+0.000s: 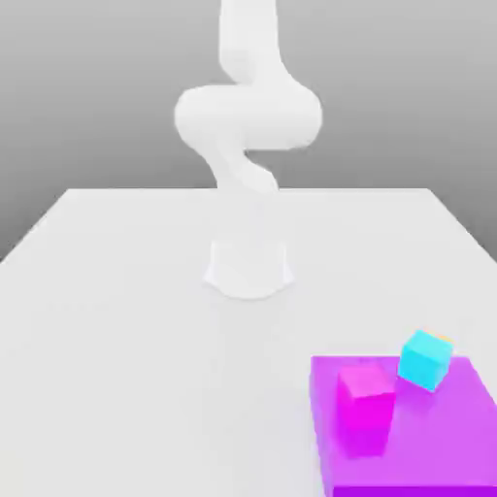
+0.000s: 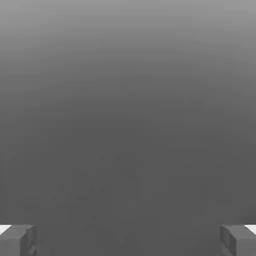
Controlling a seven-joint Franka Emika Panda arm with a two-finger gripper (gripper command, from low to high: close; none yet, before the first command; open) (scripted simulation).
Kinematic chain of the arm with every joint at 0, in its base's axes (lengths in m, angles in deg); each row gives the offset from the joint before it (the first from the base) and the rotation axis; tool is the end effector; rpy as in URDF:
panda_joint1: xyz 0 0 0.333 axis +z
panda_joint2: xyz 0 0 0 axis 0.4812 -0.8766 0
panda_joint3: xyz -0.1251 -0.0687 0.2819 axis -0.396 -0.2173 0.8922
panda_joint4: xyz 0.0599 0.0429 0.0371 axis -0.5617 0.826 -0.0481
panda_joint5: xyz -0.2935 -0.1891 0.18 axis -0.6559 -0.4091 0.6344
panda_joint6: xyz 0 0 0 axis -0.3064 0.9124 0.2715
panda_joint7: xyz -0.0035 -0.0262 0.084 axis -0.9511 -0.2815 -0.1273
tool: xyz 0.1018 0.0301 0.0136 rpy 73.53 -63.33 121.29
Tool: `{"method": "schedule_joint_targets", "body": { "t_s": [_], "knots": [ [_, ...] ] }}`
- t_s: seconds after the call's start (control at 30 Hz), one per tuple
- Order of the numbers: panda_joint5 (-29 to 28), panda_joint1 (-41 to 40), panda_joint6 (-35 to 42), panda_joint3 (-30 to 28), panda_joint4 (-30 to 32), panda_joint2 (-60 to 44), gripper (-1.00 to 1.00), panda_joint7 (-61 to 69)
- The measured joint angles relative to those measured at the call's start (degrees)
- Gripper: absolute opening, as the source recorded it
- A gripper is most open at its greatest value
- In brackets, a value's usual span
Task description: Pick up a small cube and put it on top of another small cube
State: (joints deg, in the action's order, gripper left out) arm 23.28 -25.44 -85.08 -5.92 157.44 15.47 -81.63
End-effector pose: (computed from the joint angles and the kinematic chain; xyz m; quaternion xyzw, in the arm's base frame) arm 0.3705 0.0229 0.6771 -0.8855 0.2891 -0.3407 0.1274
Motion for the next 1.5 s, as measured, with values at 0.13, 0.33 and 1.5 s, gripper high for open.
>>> {"method": "schedule_joint_targets", "body": {
  "t_s": [0.13, 0.33, 1.5],
  "knots": [
    [-1.2, 5.4, -3.5, 0.2, 3.0, -5.8, 0.00, 9.7],
    [-2.5, 12.9, -8.6, 0.5, 7.3, -14.2, 0.00, 24.1],
    [-6.4, 40.5, -39.0, 2.9, 21.8, -60.0, -1.00, 81.5]
  ]
}}
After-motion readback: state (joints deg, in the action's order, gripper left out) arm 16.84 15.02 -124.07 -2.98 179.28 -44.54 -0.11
